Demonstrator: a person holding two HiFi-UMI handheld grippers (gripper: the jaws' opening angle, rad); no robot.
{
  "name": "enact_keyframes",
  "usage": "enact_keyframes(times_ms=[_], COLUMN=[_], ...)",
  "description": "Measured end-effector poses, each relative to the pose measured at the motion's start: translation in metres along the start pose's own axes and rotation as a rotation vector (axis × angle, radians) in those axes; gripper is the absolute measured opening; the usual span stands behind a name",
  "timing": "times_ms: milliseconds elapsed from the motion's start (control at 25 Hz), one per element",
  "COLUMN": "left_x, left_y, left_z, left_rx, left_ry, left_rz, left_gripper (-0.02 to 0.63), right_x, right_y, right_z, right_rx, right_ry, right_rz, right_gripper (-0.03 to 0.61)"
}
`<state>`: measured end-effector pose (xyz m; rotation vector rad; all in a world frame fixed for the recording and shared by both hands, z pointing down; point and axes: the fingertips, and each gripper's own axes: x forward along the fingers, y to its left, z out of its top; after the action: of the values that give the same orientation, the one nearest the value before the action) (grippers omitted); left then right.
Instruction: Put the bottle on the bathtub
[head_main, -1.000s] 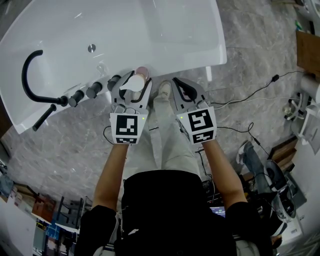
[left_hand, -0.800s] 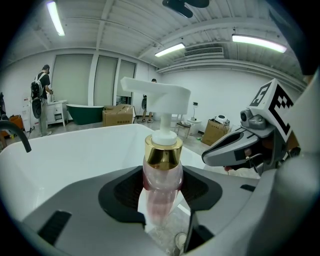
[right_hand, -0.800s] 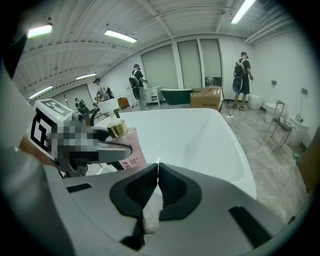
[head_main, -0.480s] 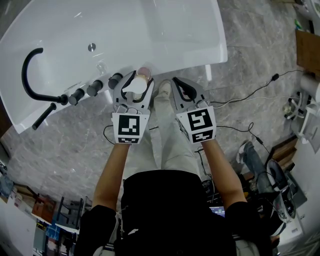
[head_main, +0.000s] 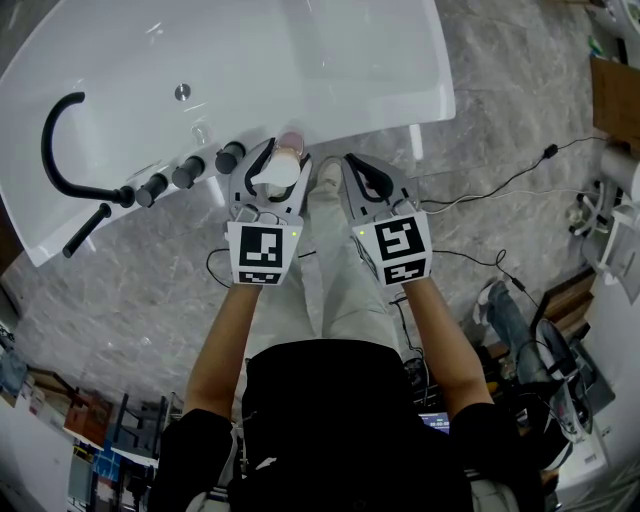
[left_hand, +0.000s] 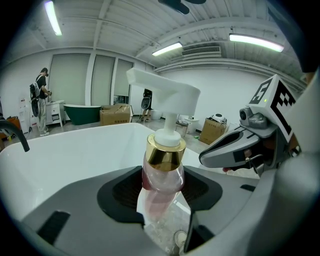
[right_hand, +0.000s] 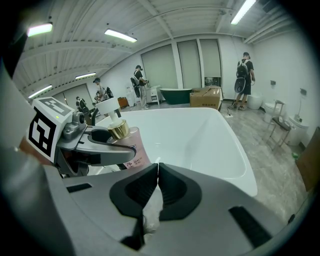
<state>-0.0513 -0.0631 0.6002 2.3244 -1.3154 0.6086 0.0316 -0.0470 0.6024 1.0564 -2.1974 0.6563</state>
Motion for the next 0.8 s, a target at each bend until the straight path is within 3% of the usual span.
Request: enact_keyframes(times_ms=[800], left_x=[0.0005], left_y=[-0.0033], left_z=[-0.0008], left_rx=[-0.018], left_ry=[-0.003], left_rz=[-0.005], left_gripper=[0.244], right_x=[-0.0039], right_y=[0.0003], right_z=[-0.0038], right_rx=[0.010], right_ry=[0.000], right_rz=[-0.005], right_gripper=[0.023])
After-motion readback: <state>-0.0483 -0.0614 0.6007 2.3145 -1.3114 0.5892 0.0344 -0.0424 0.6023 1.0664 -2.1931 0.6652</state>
